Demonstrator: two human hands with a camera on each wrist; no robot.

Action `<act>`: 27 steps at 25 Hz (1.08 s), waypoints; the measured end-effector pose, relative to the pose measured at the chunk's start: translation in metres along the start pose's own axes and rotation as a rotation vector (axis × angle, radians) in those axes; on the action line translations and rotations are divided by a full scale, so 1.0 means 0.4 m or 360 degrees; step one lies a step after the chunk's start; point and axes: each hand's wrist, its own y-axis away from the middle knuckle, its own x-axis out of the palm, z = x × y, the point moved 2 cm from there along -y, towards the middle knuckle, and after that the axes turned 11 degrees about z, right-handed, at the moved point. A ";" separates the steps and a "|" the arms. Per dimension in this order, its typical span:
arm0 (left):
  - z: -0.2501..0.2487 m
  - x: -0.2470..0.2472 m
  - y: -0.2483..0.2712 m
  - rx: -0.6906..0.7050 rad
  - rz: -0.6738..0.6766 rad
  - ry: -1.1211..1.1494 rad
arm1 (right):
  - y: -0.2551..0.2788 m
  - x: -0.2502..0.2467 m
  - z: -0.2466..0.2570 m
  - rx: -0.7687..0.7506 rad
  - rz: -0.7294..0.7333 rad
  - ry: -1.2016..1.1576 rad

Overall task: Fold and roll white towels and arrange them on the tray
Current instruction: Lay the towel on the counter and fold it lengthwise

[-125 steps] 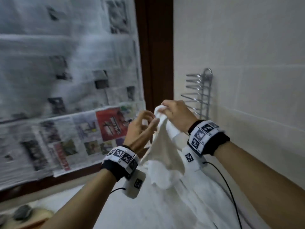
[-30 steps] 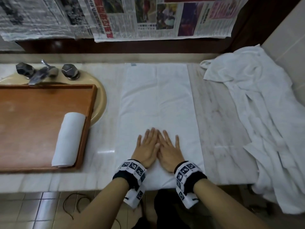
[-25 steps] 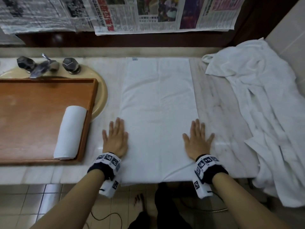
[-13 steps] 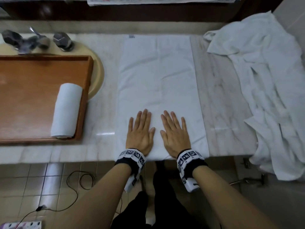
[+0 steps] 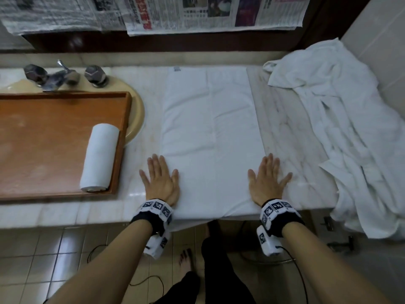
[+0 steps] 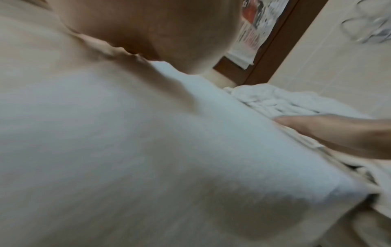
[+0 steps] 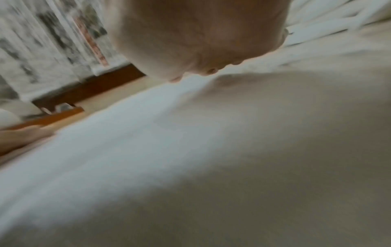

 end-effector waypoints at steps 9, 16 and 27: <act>-0.045 -0.071 -0.133 -0.0065 0.0152 0.0033 | -0.125 -0.084 0.077 -0.0052 0.0220 -0.0137; -0.213 -0.082 -0.225 0.0565 0.0353 0.0028 | -0.209 -0.131 0.225 -0.0810 0.0300 0.0144; -0.248 -0.151 -0.368 0.0317 0.0266 0.0147 | -0.359 -0.230 0.217 -0.0676 0.0322 0.0106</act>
